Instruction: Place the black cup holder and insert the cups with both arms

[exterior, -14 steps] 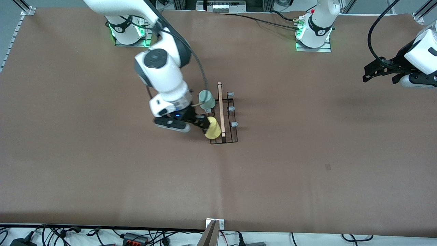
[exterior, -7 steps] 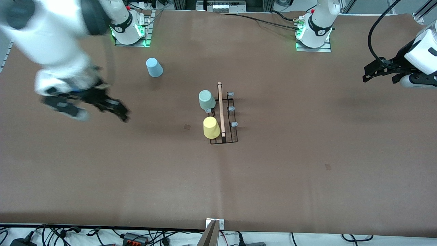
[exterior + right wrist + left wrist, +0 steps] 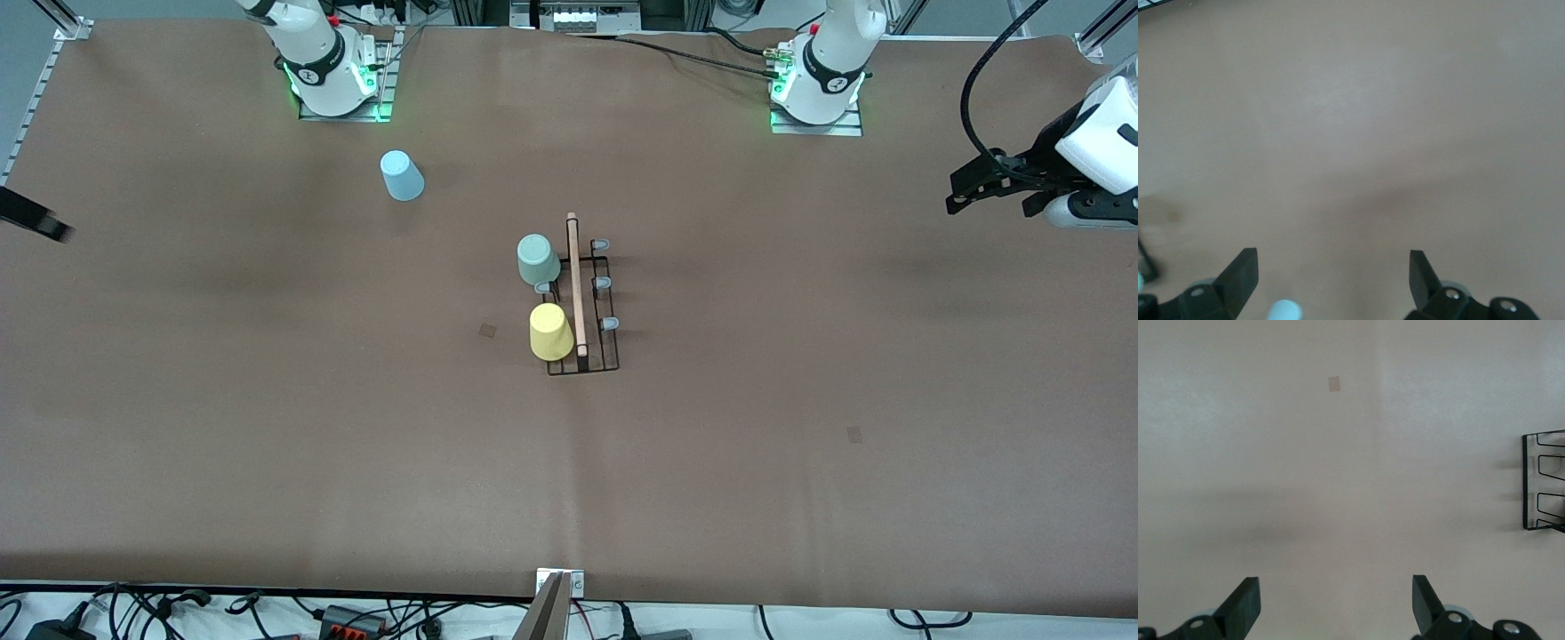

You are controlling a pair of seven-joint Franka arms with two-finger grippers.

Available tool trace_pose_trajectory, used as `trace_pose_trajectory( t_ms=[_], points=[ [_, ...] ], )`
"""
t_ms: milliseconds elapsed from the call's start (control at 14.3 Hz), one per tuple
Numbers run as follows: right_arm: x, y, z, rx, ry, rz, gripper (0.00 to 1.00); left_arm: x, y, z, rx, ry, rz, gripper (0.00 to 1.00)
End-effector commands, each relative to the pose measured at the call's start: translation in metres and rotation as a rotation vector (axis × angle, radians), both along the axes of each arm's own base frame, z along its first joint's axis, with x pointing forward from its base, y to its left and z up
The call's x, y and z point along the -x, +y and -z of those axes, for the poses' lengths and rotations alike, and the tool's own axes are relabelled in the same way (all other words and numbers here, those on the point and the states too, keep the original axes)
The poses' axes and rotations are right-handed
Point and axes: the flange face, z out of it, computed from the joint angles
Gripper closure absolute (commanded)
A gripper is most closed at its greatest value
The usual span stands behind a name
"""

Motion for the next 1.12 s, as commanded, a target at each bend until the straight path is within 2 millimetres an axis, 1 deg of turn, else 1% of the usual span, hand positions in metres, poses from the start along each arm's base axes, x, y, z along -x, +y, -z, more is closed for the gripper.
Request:
trace_pose_trajectory(
  t_ms=[0,70,140,210,350,490,700,840,911,981,1051],
  points=[
    [-0.005,0.031,-0.019,0.088,0.016,-0.097,0.00,-0.001,-0.001,-0.003,-0.014,0.010,-0.005,0.00],
    [-0.007,0.052,-0.017,0.095,0.030,-0.123,0.00,0.001,-0.001,-0.002,-0.014,0.028,-0.001,0.00],
    [-0.004,0.059,-0.013,0.087,0.062,-0.129,0.00,0.002,-0.001,-0.002,-0.013,0.031,-0.003,0.00],
    [-0.006,0.061,-0.008,0.072,0.071,-0.130,0.00,0.003,0.000,-0.001,-0.013,0.039,-0.004,0.00],
    [-0.008,0.063,-0.001,0.034,0.058,-0.144,0.00,0.006,-0.002,-0.001,-0.013,0.057,0.000,0.00],
    [-0.009,0.067,0.001,0.031,0.052,-0.152,0.00,0.002,-0.006,-0.005,-0.013,0.044,0.004,0.00],
    [-0.012,0.067,-0.003,0.008,0.017,-0.146,0.00,0.001,-0.001,-0.003,-0.013,0.051,-0.003,0.00],
    [-0.011,0.073,-0.005,0.010,0.022,-0.161,0.00,-0.001,0.008,-0.002,-0.012,0.047,-0.017,0.00],
    [-0.012,0.074,-0.004,0.017,0.026,-0.167,0.00,-0.001,0.009,-0.002,-0.013,0.047,-0.019,0.00],
    [-0.012,0.074,-0.004,0.016,0.026,-0.167,0.00,-0.001,0.009,-0.002,-0.013,0.047,-0.019,0.00],
    [-0.011,0.061,-0.006,0.014,0.021,-0.146,0.00,-0.001,0.008,-0.002,-0.013,0.045,-0.017,0.00]
  ],
)
